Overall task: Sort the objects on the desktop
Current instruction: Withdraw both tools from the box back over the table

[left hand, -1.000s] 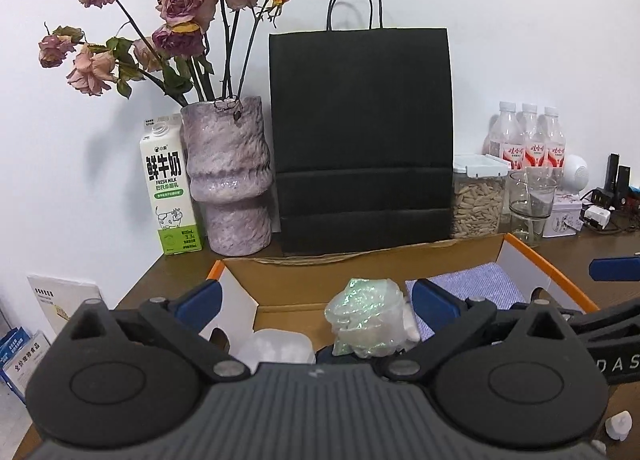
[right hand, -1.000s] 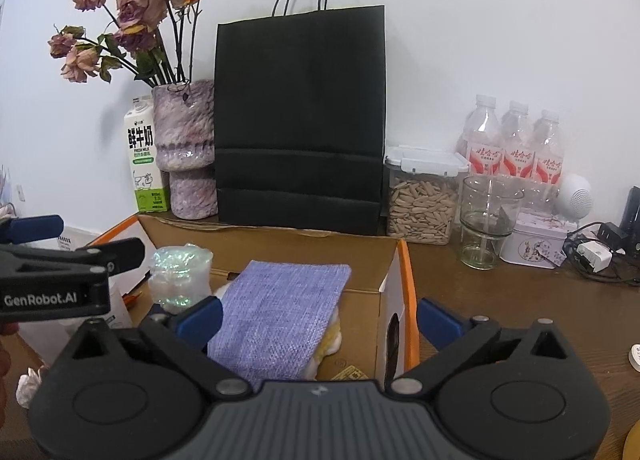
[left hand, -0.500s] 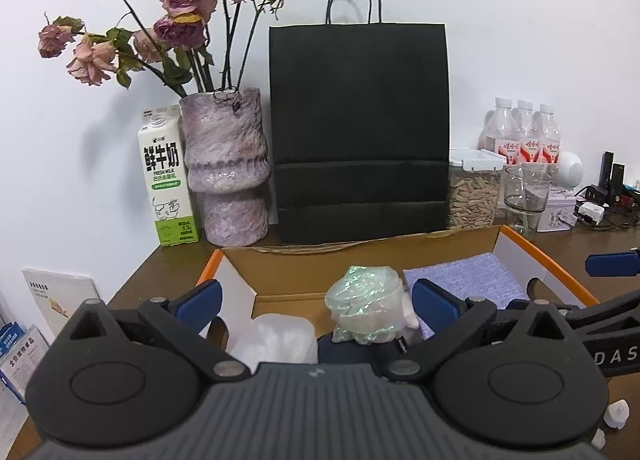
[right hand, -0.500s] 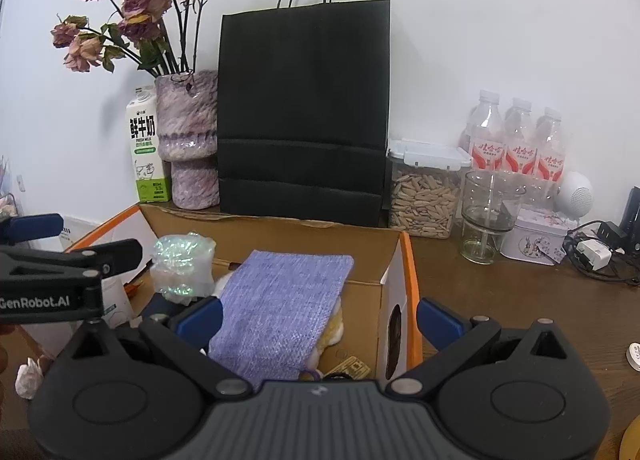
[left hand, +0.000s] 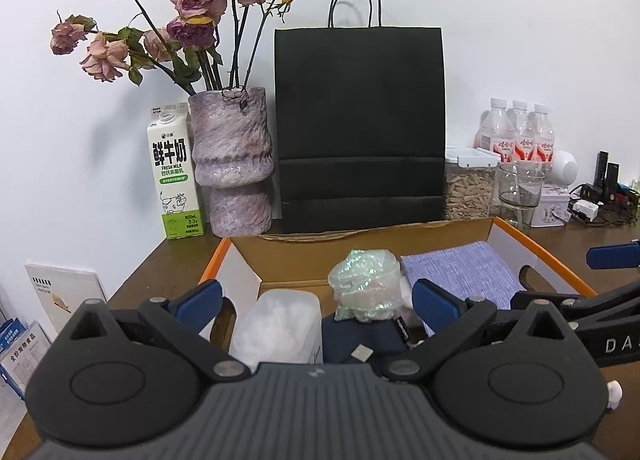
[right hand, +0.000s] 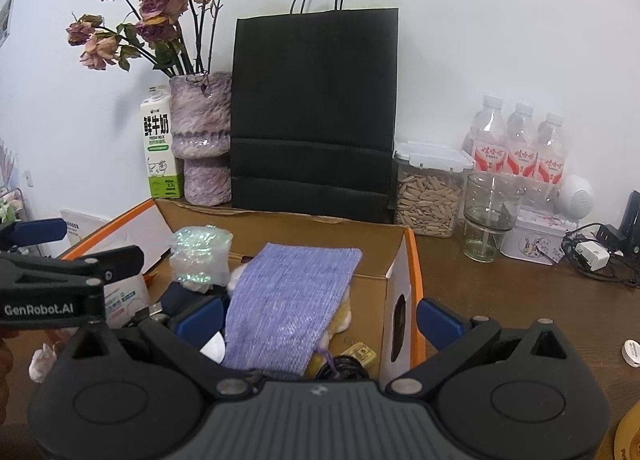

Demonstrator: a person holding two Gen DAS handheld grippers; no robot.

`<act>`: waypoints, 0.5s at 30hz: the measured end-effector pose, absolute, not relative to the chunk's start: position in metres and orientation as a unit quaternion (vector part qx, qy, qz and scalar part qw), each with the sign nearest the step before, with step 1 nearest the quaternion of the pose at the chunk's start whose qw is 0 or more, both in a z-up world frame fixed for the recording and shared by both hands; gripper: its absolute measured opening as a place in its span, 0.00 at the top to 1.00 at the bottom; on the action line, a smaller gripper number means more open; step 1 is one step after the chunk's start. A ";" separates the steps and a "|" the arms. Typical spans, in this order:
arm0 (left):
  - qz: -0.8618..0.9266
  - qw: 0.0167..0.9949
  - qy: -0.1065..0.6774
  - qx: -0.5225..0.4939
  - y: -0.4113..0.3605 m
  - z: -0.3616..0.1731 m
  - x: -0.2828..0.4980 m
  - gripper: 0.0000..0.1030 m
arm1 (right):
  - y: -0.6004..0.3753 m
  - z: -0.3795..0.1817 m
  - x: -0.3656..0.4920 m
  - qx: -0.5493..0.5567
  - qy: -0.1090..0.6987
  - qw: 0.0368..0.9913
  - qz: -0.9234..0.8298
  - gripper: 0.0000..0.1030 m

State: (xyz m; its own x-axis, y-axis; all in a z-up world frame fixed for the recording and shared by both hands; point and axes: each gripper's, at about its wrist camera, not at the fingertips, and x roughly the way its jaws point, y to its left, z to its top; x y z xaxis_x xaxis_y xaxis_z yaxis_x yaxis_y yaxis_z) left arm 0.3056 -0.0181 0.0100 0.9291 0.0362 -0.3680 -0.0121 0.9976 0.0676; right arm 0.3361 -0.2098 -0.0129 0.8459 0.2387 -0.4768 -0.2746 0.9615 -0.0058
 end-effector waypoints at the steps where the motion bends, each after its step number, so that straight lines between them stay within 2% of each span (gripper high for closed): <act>1: 0.011 0.982 0.187 0.031 -0.018 0.009 0.303 0.00 | -0.211 -0.013 0.334 -0.037 0.244 0.960 0.134 0.00; 15: 0.019 0.983 0.181 0.025 -0.006 -0.002 0.267 0.00 | -0.220 -0.021 0.296 -0.037 0.238 0.960 0.143 0.00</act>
